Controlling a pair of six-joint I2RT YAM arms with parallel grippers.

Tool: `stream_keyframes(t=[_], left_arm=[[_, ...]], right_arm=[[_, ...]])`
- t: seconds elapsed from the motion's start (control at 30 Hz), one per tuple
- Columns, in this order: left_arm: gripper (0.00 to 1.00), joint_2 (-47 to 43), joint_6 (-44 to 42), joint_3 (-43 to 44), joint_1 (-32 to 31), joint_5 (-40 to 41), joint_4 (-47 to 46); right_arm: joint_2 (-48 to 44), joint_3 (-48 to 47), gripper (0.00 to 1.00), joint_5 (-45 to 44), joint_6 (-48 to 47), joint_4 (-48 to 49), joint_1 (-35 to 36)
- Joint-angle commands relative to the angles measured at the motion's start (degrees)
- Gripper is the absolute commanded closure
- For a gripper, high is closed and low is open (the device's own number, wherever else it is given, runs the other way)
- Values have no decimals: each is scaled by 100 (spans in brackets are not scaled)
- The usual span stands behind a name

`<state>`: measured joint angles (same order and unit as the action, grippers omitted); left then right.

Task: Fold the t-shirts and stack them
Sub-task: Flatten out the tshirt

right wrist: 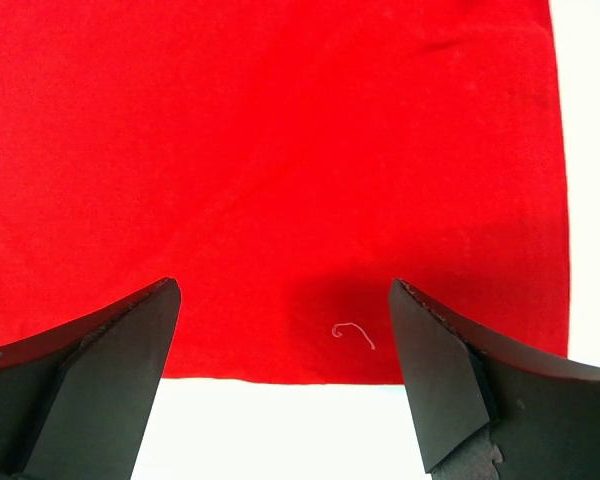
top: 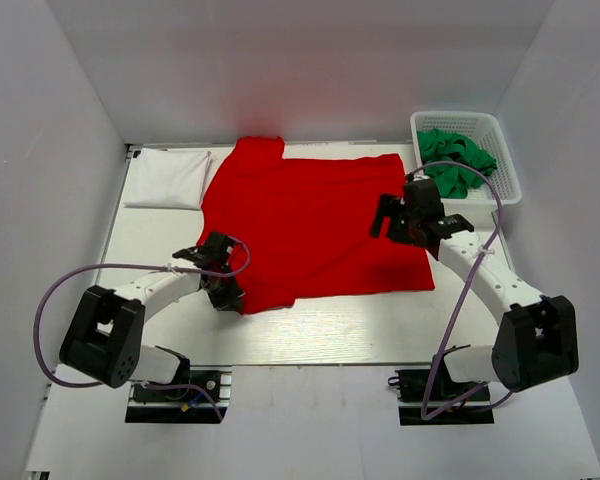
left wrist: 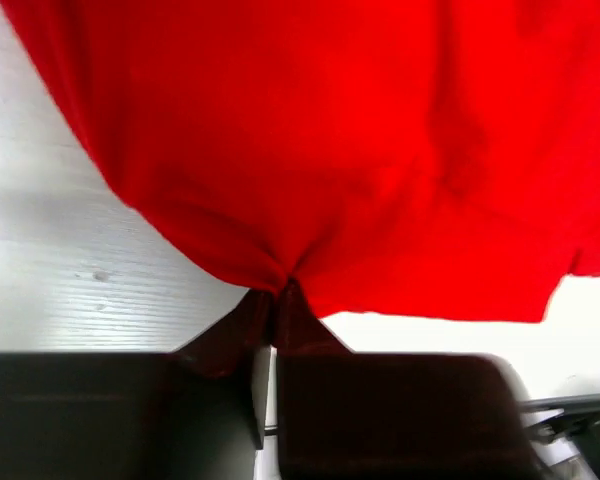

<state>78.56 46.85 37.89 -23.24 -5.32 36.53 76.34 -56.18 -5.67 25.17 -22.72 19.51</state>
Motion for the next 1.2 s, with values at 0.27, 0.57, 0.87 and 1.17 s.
stream_keyframes(t=[0.27,0.57,0.87,1.17], left_arm=[[99,474,-606,1852,-57,-65,371],[98,2469,-835,4179,-5,-110,310],[56,3630,-1124,5605,-5,-30,21],[5,2983,-1530,5240,-5,321,285]], right_arm=[[-207,151,10,-329,155,-118,-17],[-40,-59,10,-681,120,-206,-35],[609,-410,10,-470,-21,-320,-70],[717,-455,10,-92,23,-268,-70]])
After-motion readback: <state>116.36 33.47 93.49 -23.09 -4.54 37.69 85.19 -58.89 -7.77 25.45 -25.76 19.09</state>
